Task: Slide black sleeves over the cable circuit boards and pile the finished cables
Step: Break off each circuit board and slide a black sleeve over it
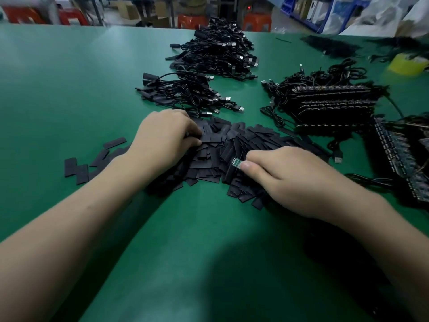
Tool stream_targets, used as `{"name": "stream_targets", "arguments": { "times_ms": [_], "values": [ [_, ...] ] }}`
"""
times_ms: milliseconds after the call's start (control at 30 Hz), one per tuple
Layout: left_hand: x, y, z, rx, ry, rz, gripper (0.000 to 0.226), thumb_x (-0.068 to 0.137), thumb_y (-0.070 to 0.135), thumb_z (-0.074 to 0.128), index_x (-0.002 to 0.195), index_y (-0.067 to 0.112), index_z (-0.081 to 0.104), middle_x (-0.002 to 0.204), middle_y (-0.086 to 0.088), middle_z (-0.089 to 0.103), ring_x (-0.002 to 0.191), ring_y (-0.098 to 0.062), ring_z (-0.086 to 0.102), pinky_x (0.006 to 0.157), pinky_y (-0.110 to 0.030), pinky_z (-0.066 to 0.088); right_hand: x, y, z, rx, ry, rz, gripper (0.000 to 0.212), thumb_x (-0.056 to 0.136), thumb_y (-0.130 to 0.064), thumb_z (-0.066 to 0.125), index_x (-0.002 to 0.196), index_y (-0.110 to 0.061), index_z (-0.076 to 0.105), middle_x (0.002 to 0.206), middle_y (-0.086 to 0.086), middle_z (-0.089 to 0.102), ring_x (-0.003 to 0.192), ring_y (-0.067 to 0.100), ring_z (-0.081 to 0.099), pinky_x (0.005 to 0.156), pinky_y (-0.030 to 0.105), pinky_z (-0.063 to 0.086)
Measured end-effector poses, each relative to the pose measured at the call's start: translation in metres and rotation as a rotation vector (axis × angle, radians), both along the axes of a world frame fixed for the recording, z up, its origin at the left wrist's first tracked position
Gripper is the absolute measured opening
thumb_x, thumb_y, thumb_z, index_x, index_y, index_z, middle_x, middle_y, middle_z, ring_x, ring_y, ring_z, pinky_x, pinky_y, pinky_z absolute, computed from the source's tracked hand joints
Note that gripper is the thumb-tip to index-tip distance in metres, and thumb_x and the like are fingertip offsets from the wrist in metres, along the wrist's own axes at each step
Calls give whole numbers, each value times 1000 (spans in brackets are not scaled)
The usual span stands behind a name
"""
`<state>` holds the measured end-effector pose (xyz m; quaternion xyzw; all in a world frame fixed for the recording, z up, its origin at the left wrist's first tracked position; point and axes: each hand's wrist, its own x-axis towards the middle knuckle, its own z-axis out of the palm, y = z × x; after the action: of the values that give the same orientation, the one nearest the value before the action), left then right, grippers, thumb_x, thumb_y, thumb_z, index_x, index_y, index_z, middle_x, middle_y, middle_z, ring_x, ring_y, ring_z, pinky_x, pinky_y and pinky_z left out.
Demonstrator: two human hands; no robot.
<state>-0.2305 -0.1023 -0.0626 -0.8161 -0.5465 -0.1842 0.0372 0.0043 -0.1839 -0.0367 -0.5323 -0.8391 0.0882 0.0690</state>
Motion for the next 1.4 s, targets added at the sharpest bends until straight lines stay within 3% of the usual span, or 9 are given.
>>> {"name": "stream_targets", "arguments": {
  "times_ms": [133,233,367,533,767,900,1000,1167,1400],
  "values": [
    [-3,-6,3,142,15,-56,18,92,36,72,101,23,80,101,0,73,96,-28,66,80,-37,48,5,3,-16,-52,135,-17,40,98,-56,32,81,-26,52,64,-5,56,63,7,52,55,33,30],
    [-7,-16,3,263,77,-110,16,94,31,69,93,19,80,90,0,75,87,-29,68,77,-36,44,7,3,-19,-99,340,-11,28,103,-44,43,84,-33,61,70,-12,67,58,5,56,54,21,34],
    [-7,-23,-3,217,84,-139,19,95,36,68,102,23,80,98,1,76,95,-28,68,80,-37,47,8,4,-24,-94,490,-2,25,105,-35,48,86,-31,64,69,-10,69,51,5,52,54,16,39],
    [-7,-25,-8,186,-12,-124,21,98,34,66,114,26,78,108,1,75,94,-34,70,75,-42,54,9,4,-27,-122,538,-25,26,105,-35,49,85,-30,65,65,-8,66,51,2,53,55,14,38],
    [-5,-39,-9,232,-128,-233,14,92,29,71,98,19,80,94,0,79,80,-29,75,63,-44,57,11,4,-29,-136,554,-64,26,104,-38,50,85,-31,67,65,-2,63,51,3,49,54,22,37],
    [7,-52,-8,221,-273,-264,6,90,23,77,92,18,79,107,5,76,97,-20,74,73,-43,59,10,5,-31,-137,640,-100,26,101,-42,55,84,-29,70,62,-9,53,55,3,42,56,24,33],
    [21,-66,-9,199,-381,-309,9,91,24,73,91,16,76,102,7,76,91,-17,74,74,-42,59,9,6,-31,-213,791,-100,30,92,-50,64,84,-22,72,66,-4,56,61,4,45,63,30,36],
    [32,-80,-22,224,-428,-320,10,92,22,72,90,12,75,91,4,76,80,-23,74,66,-42,58,8,5,-31,-342,925,-31,14,94,-27,72,87,-15,76,73,0,68,67,4,56,64,21,45],
    [30,-80,-25,132,-560,-324,18,84,29,83,95,15,79,91,7,75,84,-8,71,77,-32,56,11,7,-32,-408,986,-29,7,92,-14,71,88,-12,76,79,-2,74,73,6,62,70,16,48]
  ]
}}
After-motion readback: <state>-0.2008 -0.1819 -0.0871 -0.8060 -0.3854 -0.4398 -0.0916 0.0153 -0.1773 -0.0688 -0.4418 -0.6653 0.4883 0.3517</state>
